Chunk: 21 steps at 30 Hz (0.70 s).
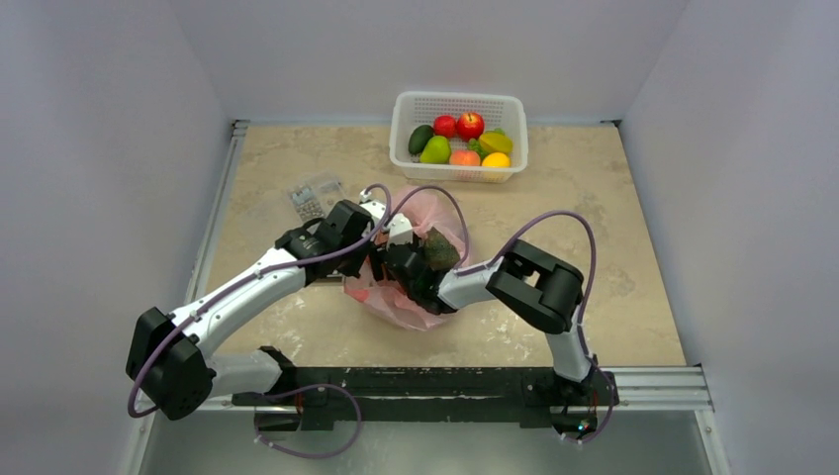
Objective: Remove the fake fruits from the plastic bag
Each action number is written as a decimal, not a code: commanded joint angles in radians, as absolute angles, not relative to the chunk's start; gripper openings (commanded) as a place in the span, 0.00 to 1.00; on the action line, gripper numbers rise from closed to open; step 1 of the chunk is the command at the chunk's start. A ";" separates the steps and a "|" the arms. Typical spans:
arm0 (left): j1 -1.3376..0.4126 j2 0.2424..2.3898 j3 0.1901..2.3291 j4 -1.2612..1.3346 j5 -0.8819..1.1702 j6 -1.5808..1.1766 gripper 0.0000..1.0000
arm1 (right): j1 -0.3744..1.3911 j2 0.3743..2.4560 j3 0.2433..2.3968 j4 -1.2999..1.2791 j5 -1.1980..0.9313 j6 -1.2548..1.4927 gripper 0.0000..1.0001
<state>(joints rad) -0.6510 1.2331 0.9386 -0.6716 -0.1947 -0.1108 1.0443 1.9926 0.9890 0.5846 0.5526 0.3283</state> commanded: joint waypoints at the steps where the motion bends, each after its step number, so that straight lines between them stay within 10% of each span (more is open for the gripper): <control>1: -0.655 1.219 0.966 -0.656 -0.177 -0.095 0.00 | 1.040 2.026 1.019 0.592 0.541 0.310 0.73; 21: -0.656 1.201 0.968 -0.657 -0.196 -0.097 0.00 | 1.040 1.632 0.851 0.439 0.381 0.289 0.00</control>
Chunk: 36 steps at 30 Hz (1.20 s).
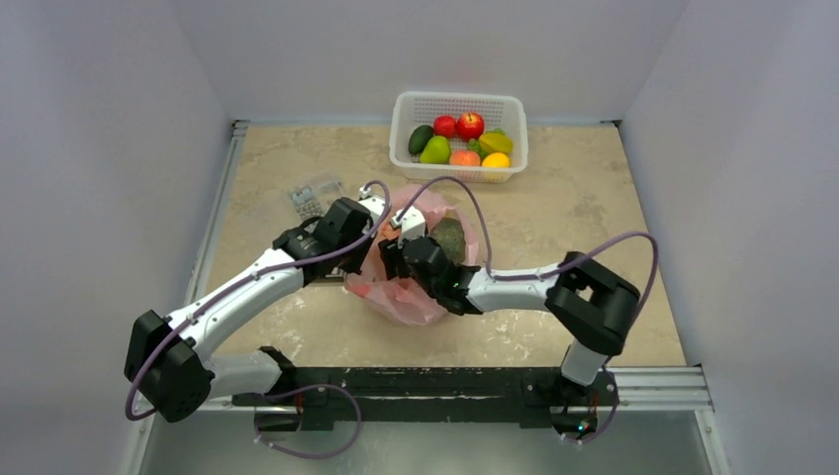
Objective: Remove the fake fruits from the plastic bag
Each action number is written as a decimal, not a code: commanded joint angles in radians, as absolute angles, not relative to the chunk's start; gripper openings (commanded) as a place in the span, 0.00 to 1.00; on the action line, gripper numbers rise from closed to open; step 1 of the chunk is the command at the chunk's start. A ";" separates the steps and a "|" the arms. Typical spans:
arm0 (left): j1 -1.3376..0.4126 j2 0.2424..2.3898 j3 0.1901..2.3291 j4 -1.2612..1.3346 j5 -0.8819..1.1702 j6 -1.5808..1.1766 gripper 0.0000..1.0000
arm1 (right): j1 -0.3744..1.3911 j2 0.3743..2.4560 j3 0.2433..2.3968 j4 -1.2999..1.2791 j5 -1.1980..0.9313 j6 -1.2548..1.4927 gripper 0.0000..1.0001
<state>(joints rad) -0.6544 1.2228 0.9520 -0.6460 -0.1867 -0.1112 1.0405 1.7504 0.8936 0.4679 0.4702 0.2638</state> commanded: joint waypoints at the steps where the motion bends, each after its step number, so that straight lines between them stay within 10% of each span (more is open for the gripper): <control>1: -0.655 1.198 0.968 -0.658 -0.197 -0.097 0.00 | 1.040 1.602 0.832 0.424 0.352 0.298 0.00; 22: -0.649 1.110 0.949 -0.639 -0.247 -0.109 0.00 | 1.040 0.945 0.787 -0.059 0.171 0.290 0.00; 36: -0.653 1.125 0.956 -0.661 -0.229 -0.104 0.00 | 0.898 1.241 1.198 -0.051 0.394 0.161 0.00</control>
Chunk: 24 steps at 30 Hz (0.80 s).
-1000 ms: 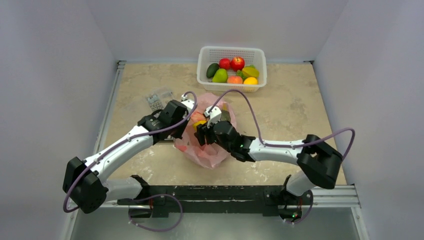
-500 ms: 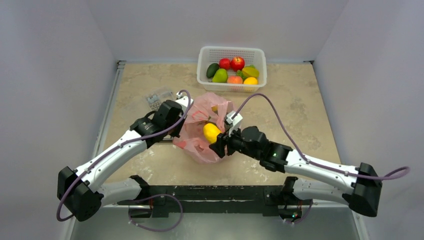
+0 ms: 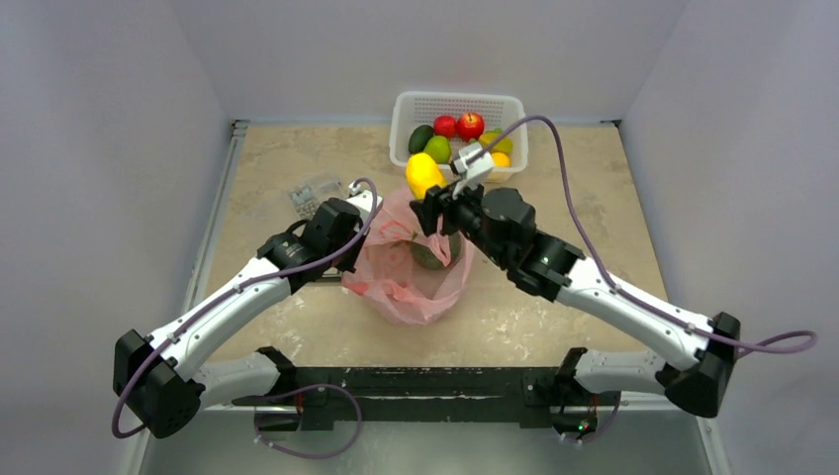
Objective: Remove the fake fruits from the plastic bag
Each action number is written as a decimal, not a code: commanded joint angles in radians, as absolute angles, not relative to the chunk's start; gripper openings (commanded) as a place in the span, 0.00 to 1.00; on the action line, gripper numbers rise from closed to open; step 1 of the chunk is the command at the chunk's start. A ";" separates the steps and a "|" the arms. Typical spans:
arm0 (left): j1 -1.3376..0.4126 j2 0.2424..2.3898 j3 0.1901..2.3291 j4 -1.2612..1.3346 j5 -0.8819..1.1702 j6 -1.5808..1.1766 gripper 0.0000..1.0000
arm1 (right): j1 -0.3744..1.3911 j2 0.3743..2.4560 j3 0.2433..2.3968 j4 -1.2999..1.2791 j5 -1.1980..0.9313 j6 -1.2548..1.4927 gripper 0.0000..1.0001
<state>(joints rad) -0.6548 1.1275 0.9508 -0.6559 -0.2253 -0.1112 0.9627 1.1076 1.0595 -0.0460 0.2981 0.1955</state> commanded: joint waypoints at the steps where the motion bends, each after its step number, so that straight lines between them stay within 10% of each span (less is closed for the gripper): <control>1: -0.652 1.127 0.956 -0.660 -0.229 -0.104 0.00 | 0.873 1.286 1.240 -0.061 0.390 0.163 0.00; 24: -0.657 1.283 0.985 -0.659 0.008 -0.067 0.00 | 0.474 2.234 2.042 -0.154 0.074 0.272 0.05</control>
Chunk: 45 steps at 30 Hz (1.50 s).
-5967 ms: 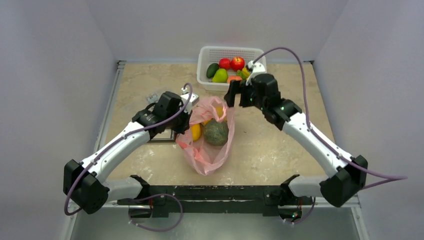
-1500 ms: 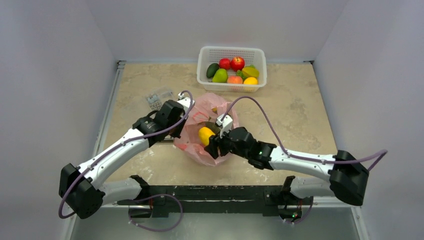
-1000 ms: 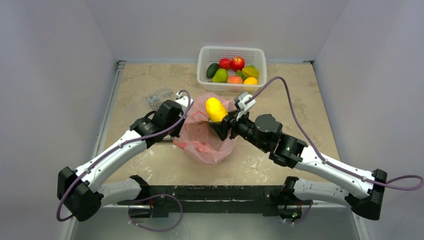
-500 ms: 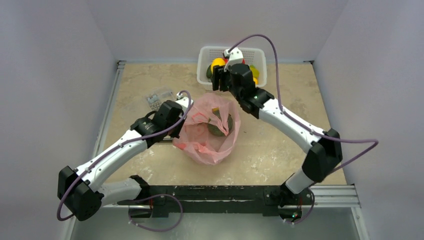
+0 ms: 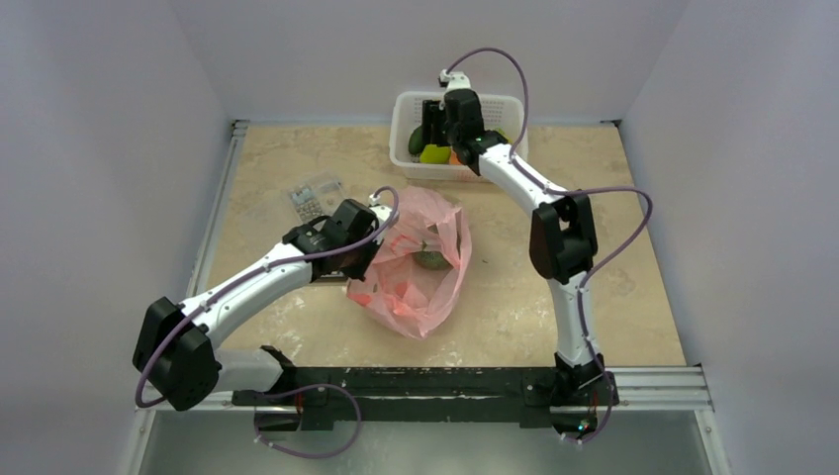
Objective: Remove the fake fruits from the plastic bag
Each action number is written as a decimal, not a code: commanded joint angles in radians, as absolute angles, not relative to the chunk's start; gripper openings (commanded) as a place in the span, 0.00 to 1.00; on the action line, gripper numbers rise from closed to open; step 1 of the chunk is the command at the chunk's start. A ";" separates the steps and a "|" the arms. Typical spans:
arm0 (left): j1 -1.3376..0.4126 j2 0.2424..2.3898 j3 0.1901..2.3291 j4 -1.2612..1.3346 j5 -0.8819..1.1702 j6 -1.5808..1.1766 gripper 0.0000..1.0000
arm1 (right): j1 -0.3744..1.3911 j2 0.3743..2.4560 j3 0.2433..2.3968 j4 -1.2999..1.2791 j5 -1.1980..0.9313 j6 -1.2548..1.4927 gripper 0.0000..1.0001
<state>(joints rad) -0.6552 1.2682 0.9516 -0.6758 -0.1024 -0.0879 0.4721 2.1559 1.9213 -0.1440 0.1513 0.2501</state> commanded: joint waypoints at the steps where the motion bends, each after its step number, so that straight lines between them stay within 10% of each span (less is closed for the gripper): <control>1: -0.657 1.288 0.985 -0.658 0.027 -0.065 0.00 | 0.474 2.264 2.068 -0.151 0.062 0.275 0.08; 18: -0.657 1.279 0.987 -0.649 0.066 -0.040 0.00 | 0.474 2.300 2.196 -0.278 0.026 0.255 0.91; 45: -0.655 1.071 0.960 -0.624 -0.138 -0.093 0.00 | 0.921 1.050 0.955 -0.214 0.002 0.225 0.83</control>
